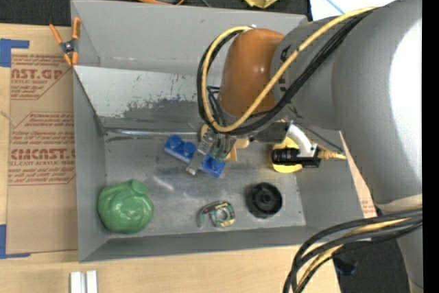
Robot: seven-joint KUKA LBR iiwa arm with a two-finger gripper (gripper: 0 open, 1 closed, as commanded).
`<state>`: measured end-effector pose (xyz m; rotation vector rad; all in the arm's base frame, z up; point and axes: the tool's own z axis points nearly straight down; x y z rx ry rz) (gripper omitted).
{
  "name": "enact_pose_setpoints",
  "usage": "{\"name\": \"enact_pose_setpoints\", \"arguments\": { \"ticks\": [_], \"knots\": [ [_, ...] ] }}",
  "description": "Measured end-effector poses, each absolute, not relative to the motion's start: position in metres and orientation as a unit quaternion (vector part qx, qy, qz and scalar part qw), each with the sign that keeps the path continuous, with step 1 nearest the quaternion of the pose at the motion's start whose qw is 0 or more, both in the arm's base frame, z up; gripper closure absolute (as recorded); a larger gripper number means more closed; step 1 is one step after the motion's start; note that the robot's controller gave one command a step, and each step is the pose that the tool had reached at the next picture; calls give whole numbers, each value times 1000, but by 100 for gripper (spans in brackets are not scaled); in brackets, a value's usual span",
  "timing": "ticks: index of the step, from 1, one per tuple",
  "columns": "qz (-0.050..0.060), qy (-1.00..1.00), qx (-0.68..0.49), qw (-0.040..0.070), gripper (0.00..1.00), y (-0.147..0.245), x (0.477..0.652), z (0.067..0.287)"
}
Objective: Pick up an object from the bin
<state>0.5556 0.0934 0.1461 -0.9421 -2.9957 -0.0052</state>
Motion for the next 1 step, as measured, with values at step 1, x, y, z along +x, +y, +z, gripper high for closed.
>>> {"name": "enact_pose_setpoints", "arguments": {
  "ticks": [1],
  "knots": [
    [-2, -954, -300, 0, 100, 94, 556, 171]
  ]
}}
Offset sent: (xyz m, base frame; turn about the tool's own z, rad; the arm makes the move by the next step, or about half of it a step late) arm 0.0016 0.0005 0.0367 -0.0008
